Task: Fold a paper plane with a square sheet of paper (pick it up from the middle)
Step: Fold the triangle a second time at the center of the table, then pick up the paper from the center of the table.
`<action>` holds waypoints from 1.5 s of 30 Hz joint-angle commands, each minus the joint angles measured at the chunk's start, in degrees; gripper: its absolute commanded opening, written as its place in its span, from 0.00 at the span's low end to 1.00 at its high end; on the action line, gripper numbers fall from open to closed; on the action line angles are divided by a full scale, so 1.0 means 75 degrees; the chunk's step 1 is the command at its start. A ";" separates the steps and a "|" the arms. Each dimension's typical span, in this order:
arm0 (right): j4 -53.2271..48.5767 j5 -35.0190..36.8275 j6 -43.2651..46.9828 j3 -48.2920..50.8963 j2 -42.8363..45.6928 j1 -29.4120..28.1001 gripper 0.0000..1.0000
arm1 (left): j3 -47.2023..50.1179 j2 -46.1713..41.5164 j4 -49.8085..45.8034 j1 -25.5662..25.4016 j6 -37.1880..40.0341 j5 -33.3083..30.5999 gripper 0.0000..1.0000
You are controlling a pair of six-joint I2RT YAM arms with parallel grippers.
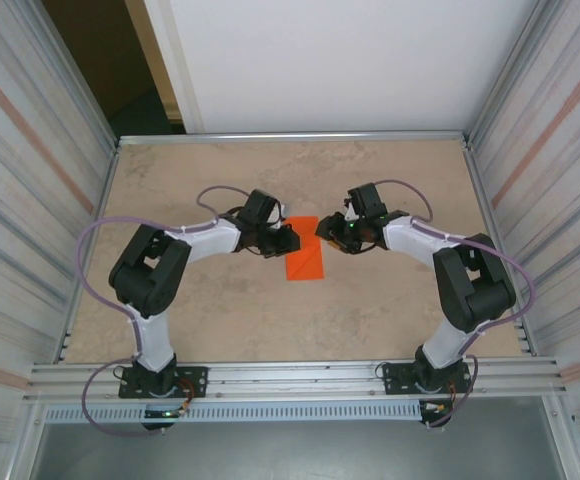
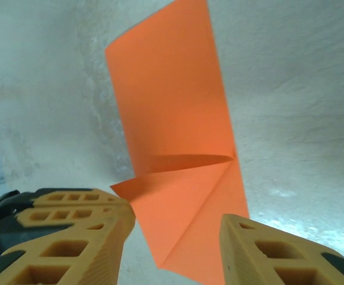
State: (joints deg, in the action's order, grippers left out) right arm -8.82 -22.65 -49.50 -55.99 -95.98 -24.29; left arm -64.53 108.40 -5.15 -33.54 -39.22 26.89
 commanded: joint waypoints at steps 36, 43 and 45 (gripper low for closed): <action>-0.0095 0.0001 -0.0874 -0.1032 -0.1737 -0.0757 0.43 | 0.0707 0.0659 0.0136 0.0438 -0.0956 -0.0407 0.08; -0.0055 0.0195 -0.1145 -0.0860 -0.1737 -0.0757 0.42 | 0.0718 0.0653 0.0147 0.0443 -0.0967 -0.0406 0.08; -0.0066 0.0321 -0.1194 -0.0810 -0.1664 -0.0757 0.42 | 0.0725 0.0652 0.0168 0.0450 -0.0981 -0.0420 0.08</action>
State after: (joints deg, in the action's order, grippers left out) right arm -8.56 -22.22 -56.64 -62.26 -108.36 -29.67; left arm -61.19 111.96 0.16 -30.74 -46.44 26.57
